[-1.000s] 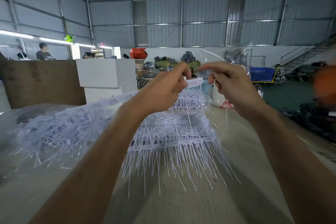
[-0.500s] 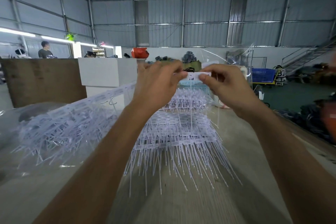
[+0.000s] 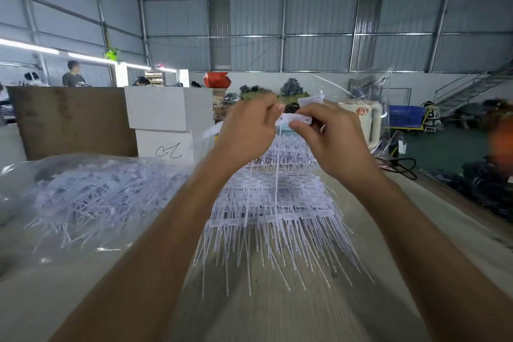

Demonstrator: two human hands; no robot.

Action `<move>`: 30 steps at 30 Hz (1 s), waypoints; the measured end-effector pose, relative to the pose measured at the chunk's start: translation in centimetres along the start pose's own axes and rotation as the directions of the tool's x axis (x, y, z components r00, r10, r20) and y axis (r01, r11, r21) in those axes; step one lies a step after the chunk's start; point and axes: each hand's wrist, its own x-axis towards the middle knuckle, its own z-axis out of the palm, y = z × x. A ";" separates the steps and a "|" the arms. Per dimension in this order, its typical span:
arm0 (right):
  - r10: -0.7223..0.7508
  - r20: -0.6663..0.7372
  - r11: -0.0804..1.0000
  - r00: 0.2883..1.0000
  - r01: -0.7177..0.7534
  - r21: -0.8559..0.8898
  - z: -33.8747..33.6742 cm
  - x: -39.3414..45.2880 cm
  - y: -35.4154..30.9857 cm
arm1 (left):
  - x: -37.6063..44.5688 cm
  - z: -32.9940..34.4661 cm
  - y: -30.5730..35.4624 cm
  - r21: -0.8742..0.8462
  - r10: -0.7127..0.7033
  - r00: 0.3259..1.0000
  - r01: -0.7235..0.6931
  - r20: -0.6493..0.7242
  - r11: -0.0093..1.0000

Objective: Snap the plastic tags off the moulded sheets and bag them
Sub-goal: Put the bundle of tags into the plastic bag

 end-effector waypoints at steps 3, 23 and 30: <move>-0.129 -0.047 0.982 0.991 0.121 -0.143 0.0 -0.3 -0.3 | 0.1 0.0 -0.2 -0.102 -0.028 0.999 0.031 0.029 0.994; 0.098 -0.092 0.995 0.991 -0.098 0.003 -0.8 0.8 -0.6 | -0.7 1.1 -0.2 -0.446 0.025 0.999 -0.012 0.023 0.895; 0.420 -0.017 0.838 0.907 -0.381 0.391 -0.3 1.4 -0.5 | -0.6 0.9 0.3 -0.429 0.082 0.997 -0.072 0.005 0.900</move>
